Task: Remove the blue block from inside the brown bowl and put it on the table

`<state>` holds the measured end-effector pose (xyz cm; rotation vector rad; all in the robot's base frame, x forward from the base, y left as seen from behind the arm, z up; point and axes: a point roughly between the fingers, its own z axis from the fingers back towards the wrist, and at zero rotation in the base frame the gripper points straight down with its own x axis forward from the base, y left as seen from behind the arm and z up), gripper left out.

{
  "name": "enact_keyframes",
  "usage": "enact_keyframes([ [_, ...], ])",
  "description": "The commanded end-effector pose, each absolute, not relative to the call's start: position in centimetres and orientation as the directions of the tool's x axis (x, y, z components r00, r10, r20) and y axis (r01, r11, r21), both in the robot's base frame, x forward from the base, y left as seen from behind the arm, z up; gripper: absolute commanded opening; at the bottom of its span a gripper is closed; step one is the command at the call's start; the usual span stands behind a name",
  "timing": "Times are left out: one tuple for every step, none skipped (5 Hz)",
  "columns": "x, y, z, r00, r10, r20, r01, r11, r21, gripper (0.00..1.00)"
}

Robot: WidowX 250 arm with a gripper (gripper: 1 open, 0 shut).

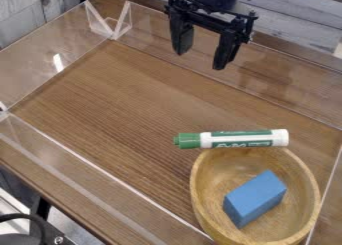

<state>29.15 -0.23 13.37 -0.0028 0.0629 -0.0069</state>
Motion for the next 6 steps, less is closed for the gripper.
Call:
enact_keyframes([
  [28.6,-0.8,12.7,0.997,-0.011,-0.081,0.01,1.0,-0.004,1.0],
  [27.1,-3.3,12.2,0.996,-0.045,-0.074,0.044,0.999,-0.006,1.0],
  [25.8,-5.9,12.2,0.993,-0.097,-0.065,0.096,0.995,-0.012,1.0],
  [25.5,-6.4,11.7,0.991,-0.106,-0.078,0.105,0.994,-0.014,1.0],
  [25.0,-7.2,11.2,0.989,-0.122,-0.079,0.121,0.993,-0.016,1.0],
  [24.7,-7.9,10.8,0.987,-0.138,-0.082,0.137,0.99,-0.019,1.0],
])
